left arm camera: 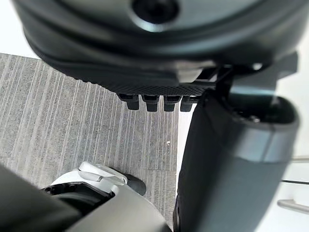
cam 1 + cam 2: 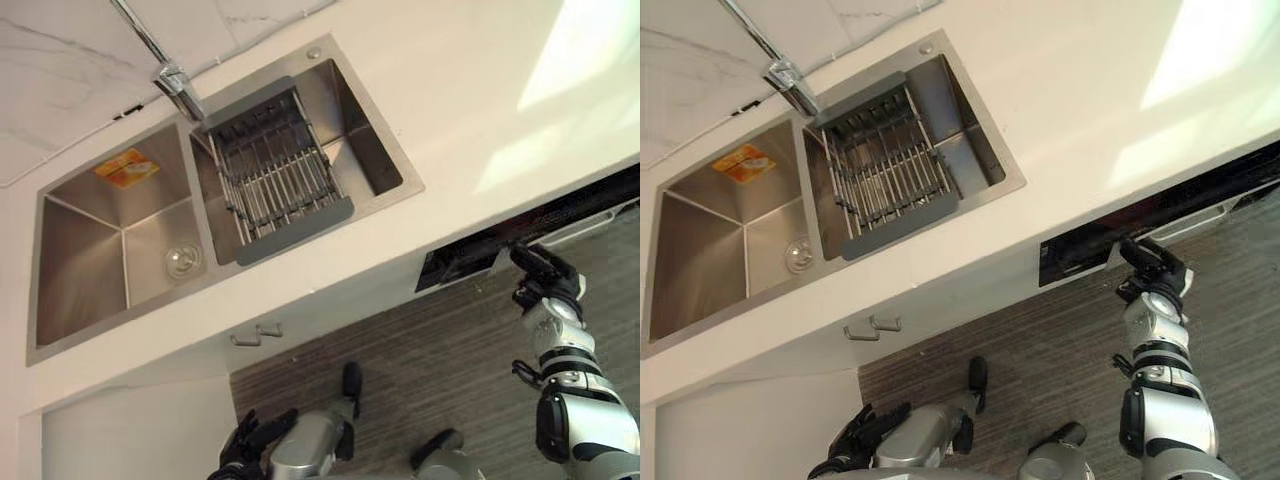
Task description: Walk over to the sink, pick up the cup, carry it to the dishwasher, place the cup inside the dishwasher, then close the dishwasher door
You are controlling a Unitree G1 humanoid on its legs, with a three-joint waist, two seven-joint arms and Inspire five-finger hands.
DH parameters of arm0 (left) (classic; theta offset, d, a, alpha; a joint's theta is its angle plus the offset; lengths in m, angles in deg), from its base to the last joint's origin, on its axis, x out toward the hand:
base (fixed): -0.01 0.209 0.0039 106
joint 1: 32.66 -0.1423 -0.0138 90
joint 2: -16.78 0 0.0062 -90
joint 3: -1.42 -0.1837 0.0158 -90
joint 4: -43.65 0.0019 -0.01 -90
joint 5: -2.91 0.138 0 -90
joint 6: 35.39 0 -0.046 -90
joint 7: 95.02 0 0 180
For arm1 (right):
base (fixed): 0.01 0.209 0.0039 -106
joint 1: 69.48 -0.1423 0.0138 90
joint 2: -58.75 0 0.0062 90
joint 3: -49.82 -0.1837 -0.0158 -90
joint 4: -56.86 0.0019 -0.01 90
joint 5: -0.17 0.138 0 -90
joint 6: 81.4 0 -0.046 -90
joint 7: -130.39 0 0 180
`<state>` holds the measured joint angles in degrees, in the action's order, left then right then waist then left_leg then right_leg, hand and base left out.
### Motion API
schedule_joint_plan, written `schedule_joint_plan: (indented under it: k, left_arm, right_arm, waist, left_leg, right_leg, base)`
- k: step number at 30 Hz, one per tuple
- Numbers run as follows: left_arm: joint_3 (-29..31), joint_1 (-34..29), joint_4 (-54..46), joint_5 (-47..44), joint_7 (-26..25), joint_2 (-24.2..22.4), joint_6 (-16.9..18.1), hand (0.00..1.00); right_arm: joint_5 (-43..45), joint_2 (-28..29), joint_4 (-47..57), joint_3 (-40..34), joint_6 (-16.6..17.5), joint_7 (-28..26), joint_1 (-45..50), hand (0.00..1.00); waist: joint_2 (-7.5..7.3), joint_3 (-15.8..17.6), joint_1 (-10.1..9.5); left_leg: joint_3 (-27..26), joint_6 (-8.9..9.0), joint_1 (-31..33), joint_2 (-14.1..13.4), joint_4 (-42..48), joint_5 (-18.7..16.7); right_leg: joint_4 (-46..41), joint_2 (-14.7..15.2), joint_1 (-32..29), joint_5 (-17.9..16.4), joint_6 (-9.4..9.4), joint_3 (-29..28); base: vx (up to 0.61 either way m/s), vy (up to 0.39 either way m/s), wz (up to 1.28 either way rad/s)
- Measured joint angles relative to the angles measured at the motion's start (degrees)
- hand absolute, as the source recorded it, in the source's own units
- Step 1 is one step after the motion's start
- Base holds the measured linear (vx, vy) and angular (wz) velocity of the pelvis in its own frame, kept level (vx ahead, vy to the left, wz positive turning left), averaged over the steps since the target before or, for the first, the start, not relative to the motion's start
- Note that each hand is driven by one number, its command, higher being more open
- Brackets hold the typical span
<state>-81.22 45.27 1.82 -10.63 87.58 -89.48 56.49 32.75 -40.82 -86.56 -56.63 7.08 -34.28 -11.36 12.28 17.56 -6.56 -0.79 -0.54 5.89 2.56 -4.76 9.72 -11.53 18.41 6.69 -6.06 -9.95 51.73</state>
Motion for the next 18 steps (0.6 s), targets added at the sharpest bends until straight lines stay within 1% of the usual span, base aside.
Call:
schedule_joint_plan:
  k: [2,5,6,7,8,9,10,11,12,13,14,15,18]
  left_arm:
    - [-0.1,-0.2,0.1,0.1,0.3,0.0,1.0,1.00]
    - [0.0,-0.2,0.3,-0.2,1.3,0.3,1.1,1.00]
    - [0.0,-0.1,1.1,-0.5,1.6,0.9,1.4,1.00]
    - [0.0,-0.1,1.5,-0.6,1.9,1.3,1.5,1.00]
    - [0.0,-0.2,2.2,-1.0,2.4,1.9,1.6,1.00]
    - [0.1,-0.2,2.4,-1.1,2.4,2.1,1.8,1.00]
    - [0.2,-0.2,3.4,-1.1,2.5,3.0,2.2,1.00]
    - [0.2,-0.2,3.6,-1.1,2.5,3.3,2.4,1.00]
    - [0.3,-0.2,3.8,-1.0,2.5,3.8,2.7,1.00]
    - [0.4,-0.2,4.0,-1.0,2.6,4.0,2.9,1.00]
    - [1.3,-0.2,4.6,-0.2,2.3,4.1,3.7,1.00]
    - [1.6,-0.3,5.0,0.7,1.8,4.2,4.6,1.00]
    - [2.5,-0.3,6.3,1.8,0.8,4.8,6.1,1.00]
  right_arm:
    - [0.0,1.8,0.0,-0.5,0.7,-0.1,-0.1,1.00]
    - [-0.2,3.7,2.2,0.8,1.6,-3.3,2.2,1.00]
    - [-0.1,5.5,4.8,1.8,2.1,-5.8,5.4,1.00]
    - [0.0,6.6,5.7,2.3,2.3,-7.3,7.4,1.00]
    - [0.1,9.2,7.1,3.0,3.1,-10.0,11.3,1.00]
    - [0.4,10.8,7.3,3.4,3.6,-11.4,13.4,1.00]
    - [1.8,14.8,7.3,3.3,4.4,-14.3,18.1,1.00]
    - [2.3,16.3,7.2,3.3,4.4,-15.2,20.2,1.00]
    - [3.5,18.6,6.4,3.3,4.4,-17.1,24.2,1.00]
    - [4.1,19.7,6.1,3.1,4.4,-17.9,26.1,1.00]
    - [6.2,21.3,5.0,2.5,4.5,-19.2,29.5,1.00]
    - [7.7,22.3,3.8,1.2,4.8,-20.2,31.8,1.00]
    - [7.8,23.4,-2.4,-3.8,7.3,-22.8,36.9,1.00]
  waist:
    - [-0.26,-0.1,-0.09]
    - [-0.67,-0.1,0.00]
    - [-1.84,-0.7,0.13]
    - [-2.41,-1.3,0.09]
    - [-3.40,-2.6,-0.12]
    - [-4.30,-3.0,-0.15]
    - [-5.57,-3.7,0.09]
    - [-6.25,-4.1,0.42]
    - [-7.30,-4.7,1.33]
    - [-7.42,-4.8,1.58]
    - [-8.21,-5.0,2.13]
    - [-8.61,-5.1,2.62]
    - [-10.16,-5.8,4.08]
  left_leg:
    - [0.0,0.03,-0.5,-0.2,0.0,0.0]
    - [-1.1,0.57,-0.6,-1.2,0.0,-0.4]
    - [-1.9,1.22,-1.0,-1.9,-0.1,-0.9]
    - [-2.1,1.42,-1.0,-2.2,-0.1,-1.0]
    - [-3.0,1.83,-1.4,-2.7,-0.1,-1.3]
    - [-3.5,2.13,-1.8,-2.9,-0.1,-1.5]
    - [-4.6,2.73,-3.1,-3.4,-0.1,-1.9]
    - [-4.8,2.88,-3.4,-3.5,-0.2,-2.0]
    - [-5.3,3.03,-3.9,-3.6,-0.2,-2.1]
    - [-5.8,3.23,-4.4,-3.7,-0.2,-2.3]
    - [-6.9,3.49,-5.1,-3.8,-0.5,-2.5]
    - [-7.5,3.51,-5.5,-3.8,-0.5,-2.5]
    - [-9.0,3.36,-6.7,-4.0,-0.6,-2.7]
  right_leg:
    - [0.6,-0.3,0.7,0.0,0.01,0.1]
    - [2.1,-1.6,0.6,0.4,0.17,-0.9]
    - [3.2,-2.5,0.6,0.7,0.37,-1.9]
    - [3.7,-2.9,0.6,0.8,0.50,-2.2]
    - [4.4,-3.5,0.7,1.0,0.69,-3.0]
    - [4.7,-3.6,0.8,1.0,0.70,-3.6]
    - [5.1,-4.0,1.5,1.1,0.76,-4.7]
    - [5.3,-4.1,1.7,1.1,0.76,-5.0]
    - [5.5,-4.2,1.9,1.1,0.77,-5.5]
    - [5.5,-4.2,2.0,1.1,0.82,-6.0]
    - [5.6,-4.2,2.1,1.1,0.90,-7.1]
    - [5.7,-4.2,2.1,1.2,0.96,-7.7]
    - [6.0,-4.3,2.2,1.5,1.21,-9.6]
  base:
    - [0.01,-0.054,0.06]
    - [-0.03,-0.040,-0.22]
    - [-0.05,-0.038,-0.28]
    - [-0.05,-0.053,-0.37]
    - [-0.02,-0.041,-0.31]
    - [-0.02,-0.052,-0.47]
    - [-0.02,-0.040,-0.38]
    - [-0.04,-0.045,-0.35]
    - [-0.04,-0.023,-0.22]
    - [-0.07,-0.007,-0.36]
    - [-0.05,0.010,-0.40]
    - [-0.07,0.016,-0.38]
    - [-0.08,0.021,-0.31]
